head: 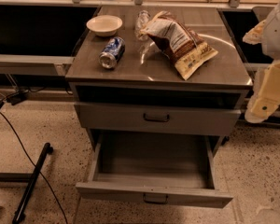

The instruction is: Place brown chip bag into middle drawer

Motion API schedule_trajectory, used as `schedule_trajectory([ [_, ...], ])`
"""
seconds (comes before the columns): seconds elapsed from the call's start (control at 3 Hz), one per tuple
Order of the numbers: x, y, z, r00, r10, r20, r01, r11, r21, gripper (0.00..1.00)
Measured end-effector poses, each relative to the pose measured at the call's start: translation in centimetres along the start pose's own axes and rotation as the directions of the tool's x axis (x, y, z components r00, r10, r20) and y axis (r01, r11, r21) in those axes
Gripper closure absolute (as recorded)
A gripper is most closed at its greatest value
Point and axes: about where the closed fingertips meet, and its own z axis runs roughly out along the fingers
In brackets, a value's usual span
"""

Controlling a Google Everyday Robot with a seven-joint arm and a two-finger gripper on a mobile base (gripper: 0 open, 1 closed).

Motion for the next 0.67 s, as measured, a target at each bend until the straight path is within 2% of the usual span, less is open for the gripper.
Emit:
schedule_trajectory([
  [0.33,0.0,0.0,0.0,1.000,0.000,0.000,0.000,1.0000,0.000,0.00],
  [0.67,-3.2,-3.7,1.3,0.999,-0.020,0.029,0.018,0.9983,0.055,0.00],
])
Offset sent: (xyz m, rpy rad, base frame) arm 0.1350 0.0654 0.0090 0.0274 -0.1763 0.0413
